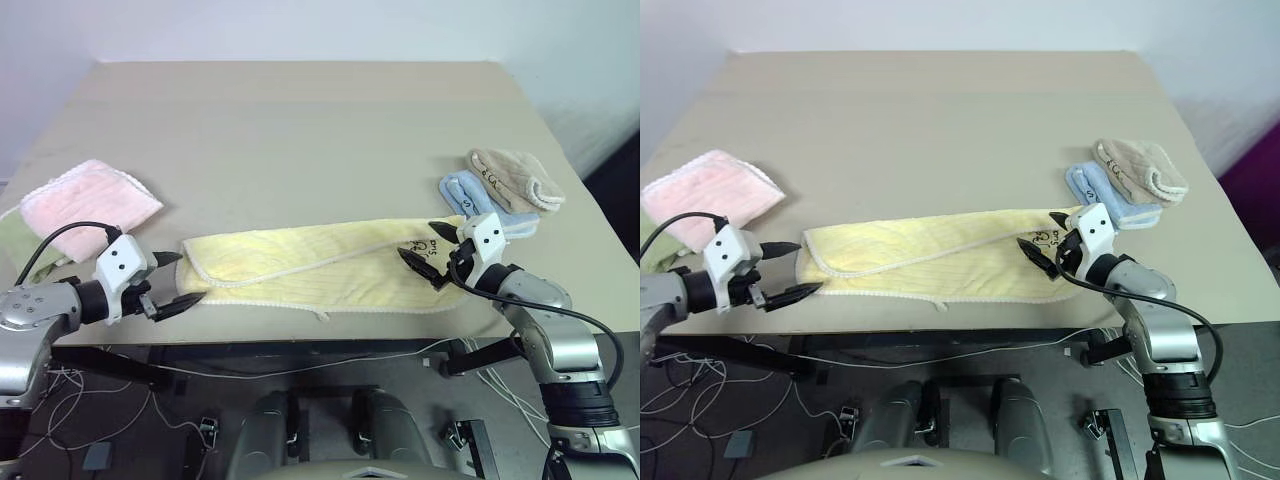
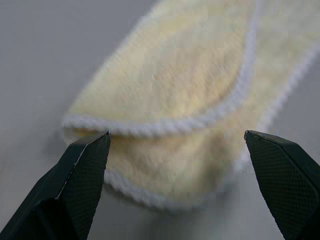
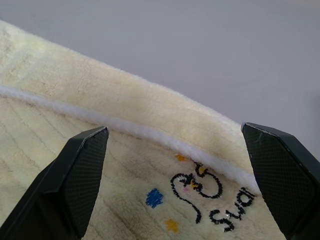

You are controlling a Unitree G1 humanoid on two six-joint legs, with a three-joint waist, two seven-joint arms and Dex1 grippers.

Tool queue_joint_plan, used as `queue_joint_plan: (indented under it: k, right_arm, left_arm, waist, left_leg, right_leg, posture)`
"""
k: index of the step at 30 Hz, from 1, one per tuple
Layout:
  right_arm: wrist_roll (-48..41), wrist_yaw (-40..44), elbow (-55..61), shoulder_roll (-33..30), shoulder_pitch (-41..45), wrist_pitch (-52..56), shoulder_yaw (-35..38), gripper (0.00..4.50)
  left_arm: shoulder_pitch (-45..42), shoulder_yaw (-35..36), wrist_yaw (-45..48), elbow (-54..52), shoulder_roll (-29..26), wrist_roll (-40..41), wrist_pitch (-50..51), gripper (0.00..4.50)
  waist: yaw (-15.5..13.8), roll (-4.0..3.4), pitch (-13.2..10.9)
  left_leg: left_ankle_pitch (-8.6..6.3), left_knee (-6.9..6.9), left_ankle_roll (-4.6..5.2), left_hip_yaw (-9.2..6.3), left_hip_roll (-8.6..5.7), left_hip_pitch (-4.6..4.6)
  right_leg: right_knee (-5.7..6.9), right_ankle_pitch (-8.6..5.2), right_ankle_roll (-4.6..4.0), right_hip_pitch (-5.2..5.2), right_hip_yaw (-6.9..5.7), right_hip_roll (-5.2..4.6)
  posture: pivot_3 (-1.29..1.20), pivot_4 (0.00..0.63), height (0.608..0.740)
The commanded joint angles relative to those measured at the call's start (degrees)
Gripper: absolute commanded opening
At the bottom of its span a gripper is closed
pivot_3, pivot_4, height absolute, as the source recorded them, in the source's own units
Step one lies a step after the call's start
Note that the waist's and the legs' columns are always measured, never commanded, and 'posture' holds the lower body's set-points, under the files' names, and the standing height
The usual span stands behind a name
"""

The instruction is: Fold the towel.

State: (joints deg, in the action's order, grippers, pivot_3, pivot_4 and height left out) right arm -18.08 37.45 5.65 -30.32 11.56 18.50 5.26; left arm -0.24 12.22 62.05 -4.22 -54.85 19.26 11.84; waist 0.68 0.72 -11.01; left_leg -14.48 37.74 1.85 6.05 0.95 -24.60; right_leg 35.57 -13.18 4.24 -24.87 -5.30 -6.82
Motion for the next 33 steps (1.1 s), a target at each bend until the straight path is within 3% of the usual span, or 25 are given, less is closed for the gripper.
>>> queue_joint_plan:
  k: [1, 8, 22, 33]
  right_arm:
    - [0.3, -0.7, 2.5, 0.0, 0.2, -0.6, 0.6, 4.46]
    - [0.6, -1.5, 2.7, 0.2, -0.1, -0.7, 0.6, 4.46]
    - [0.8, -2.0, 2.6, 0.2, 0.1, -0.9, 0.7, 4.46]
    - [1.1, -1.8, 1.6, 0.4, 1.0, -1.3, 0.3, 4.46]
  left_arm:
    - [-1.8, -2.4, 2.0, 1.1, -1.5, -3.4, -3.9, 4.5]
    - [-5.7, -6.1, 1.5, 0.2, -0.2, -6.6, -6.7, 4.5]
    - [-9.1, -5.0, 3.4, 1.9, -1.3, -6.0, -8.0, 4.5]
    - [-11.9, -9.0, 3.1, 7.4, -1.0, -12.6, -19.2, 4.5]
  waist:
    - [-0.1, -0.01, 0.0]
    - [0.0, -0.01, 0.0]
    - [0.0, -0.01, 0.0]
    - [0.0, -0.01, 0.0]
  left_leg:
    - [0.0, -0.05, 0.0, 0.0, -0.01, 0.0]
    - [0.04, -0.27, -0.04, 0.04, -0.02, -0.06]
    - [0.21, -0.28, 0.09, 0.08, -0.02, -0.04]
    - [0.21, -0.24, 0.1, 0.11, -0.01, -0.02]
  right_leg:
    - [-0.08, 0.02, -0.03, 0.01, 0.0, 0.0]
    - [-0.22, 0.08, 0.03, 0.14, 0.02, 0.01]
    - [-0.17, 0.17, 0.23, 0.2, -0.09, 0.29]
    - [-0.12, 0.16, 0.25, 0.23, -0.1, 0.36]
  posture:
    - [0.0, 0.15, 0.74]
    - [0.0, 0.15, 0.74]
    - [0.0, 0.15, 0.74]
    - [0.0, 0.15, 0.74]
